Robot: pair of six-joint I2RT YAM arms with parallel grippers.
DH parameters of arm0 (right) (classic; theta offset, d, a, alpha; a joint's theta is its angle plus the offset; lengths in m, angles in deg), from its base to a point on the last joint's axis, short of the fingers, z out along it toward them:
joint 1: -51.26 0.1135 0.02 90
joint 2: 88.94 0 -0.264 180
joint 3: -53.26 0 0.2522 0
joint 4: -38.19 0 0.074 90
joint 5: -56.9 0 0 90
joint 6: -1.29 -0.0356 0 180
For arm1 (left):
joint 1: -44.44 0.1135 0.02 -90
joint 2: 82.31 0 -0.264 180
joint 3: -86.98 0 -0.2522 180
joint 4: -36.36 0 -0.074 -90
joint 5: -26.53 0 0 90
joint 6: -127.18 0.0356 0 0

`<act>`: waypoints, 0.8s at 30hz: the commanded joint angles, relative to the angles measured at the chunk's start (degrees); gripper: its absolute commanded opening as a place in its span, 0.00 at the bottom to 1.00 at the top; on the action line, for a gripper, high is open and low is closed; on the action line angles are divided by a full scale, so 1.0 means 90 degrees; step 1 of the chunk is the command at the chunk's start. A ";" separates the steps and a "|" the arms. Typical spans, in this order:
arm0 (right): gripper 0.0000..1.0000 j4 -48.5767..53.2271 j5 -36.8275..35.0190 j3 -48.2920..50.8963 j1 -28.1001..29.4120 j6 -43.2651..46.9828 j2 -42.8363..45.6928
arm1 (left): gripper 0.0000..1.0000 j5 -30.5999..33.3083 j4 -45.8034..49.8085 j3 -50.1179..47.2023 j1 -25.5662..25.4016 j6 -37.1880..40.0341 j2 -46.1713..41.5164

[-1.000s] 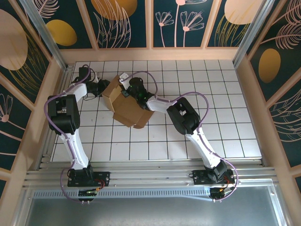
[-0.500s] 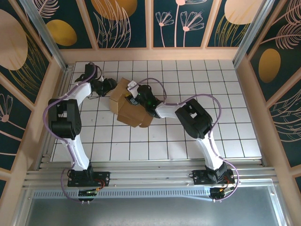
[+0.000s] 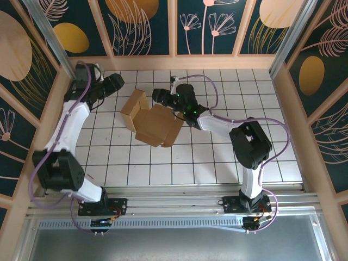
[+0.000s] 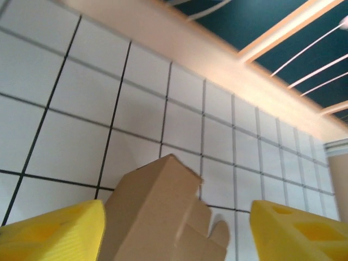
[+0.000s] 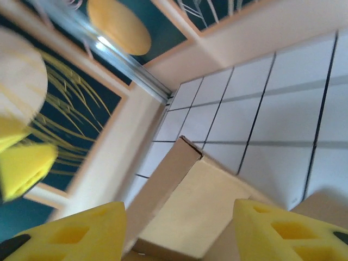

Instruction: Fold the paper box

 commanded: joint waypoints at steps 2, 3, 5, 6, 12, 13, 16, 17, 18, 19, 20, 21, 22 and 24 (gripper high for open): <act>0.59 0.0840 0.0271 -0.1093 0.0484 -0.2858 -0.0743 | 0.85 0.0055 0.0001 -0.0532 0.0000 0.0590 -0.1204; 0.60 0.0582 0.0378 -0.1219 0.0525 -0.3062 -0.0948 | 0.88 0.0129 0.0092 -0.0587 0.0000 0.0710 -0.1429; 0.60 0.0081 0.0603 -0.1453 0.0556 -0.3447 -0.1321 | 0.90 0.0267 0.0314 -0.0635 0.0000 0.0896 -0.1730; 0.60 0.0084 0.0682 -0.1663 0.0575 -0.3576 -0.1538 | 0.90 0.0318 0.0416 -0.0649 0.0005 0.0964 -0.1849; 0.43 0.0487 0.0715 -0.2757 0.0701 -0.3546 -0.2297 | 0.92 0.0245 0.0532 -0.0866 0.0000 0.0996 -0.2119; 0.33 0.0503 0.0731 -0.2825 0.0704 -0.3557 -0.2368 | 0.92 0.0221 0.0496 -0.0918 0.0000 0.0964 -0.2120; 0.21 0.0494 0.0794 -0.2821 0.0694 -0.3514 -0.2456 | 0.92 0.0171 0.0407 -0.1025 0.0000 0.0922 -0.2105; 0.15 0.0512 0.0805 -0.2791 0.0694 -0.3425 -0.2442 | 0.92 0.0153 0.0371 -0.1052 0.0000 0.0907 -0.2092; 0.10 0.0585 0.0805 -0.2769 0.0685 -0.3315 -0.2414 | 0.92 0.0150 0.0339 -0.1060 0.0000 0.0898 -0.2077; 0.05 0.0703 0.0810 -0.2752 0.0658 -0.3112 -0.2341 | 0.93 0.0150 0.0330 -0.1060 0.0000 0.0895 -0.2057; 0.01 0.0887 0.0808 -0.2728 0.0630 -0.2795 -0.2222 | 0.93 0.0150 0.0339 -0.1044 0.0000 0.0880 -0.2024; 0.00 0.1102 0.0796 -0.2708 0.0585 -0.2442 -0.2087 | 0.93 0.0134 0.0362 -0.1023 -0.0002 0.0883 -0.1996; 0.00 0.1483 0.0826 -0.2724 0.0528 -0.1873 -0.1916 | 0.93 0.0096 0.0382 -0.0995 0.0000 0.0892 -0.1983; 0.00 0.2484 0.1028 -0.2878 0.0368 -0.0532 -0.1572 | 0.93 0.0054 0.0447 -0.0944 0.0000 0.0893 -0.1981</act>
